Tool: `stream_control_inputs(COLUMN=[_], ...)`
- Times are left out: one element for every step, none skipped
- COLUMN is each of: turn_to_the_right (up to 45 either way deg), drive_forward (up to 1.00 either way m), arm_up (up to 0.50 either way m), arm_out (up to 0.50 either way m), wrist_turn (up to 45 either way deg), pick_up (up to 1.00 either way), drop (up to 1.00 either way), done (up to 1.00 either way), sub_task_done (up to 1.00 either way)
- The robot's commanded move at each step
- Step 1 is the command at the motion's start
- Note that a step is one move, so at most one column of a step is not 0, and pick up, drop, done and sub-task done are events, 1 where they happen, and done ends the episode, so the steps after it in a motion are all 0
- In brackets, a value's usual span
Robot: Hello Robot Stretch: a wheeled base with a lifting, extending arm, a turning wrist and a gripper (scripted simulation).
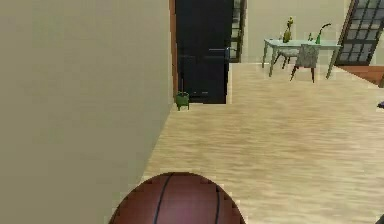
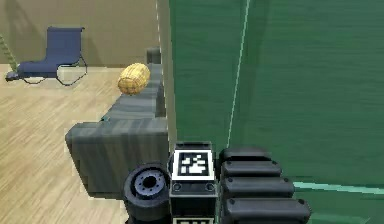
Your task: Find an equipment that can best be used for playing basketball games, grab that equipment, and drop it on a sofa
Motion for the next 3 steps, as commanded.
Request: stream_control_inputs(turn_to_the_right=[15.0, 0.0, 12.0], drive_forward=[0.00, 0.10, 0.00], arm_up=[0.00, 0.00, 0.00], arm_out=[0.00, 0.00, 0.00], wrist_turn=[0.0, 0.0, 0.0], pick_up=[0.00, 0.00, 0.00], drop=[0.00, 0.00, 0.00], done=[0.00, 0.00, 0.00], sub_task_done=[0.00, 0.00, 0.00])
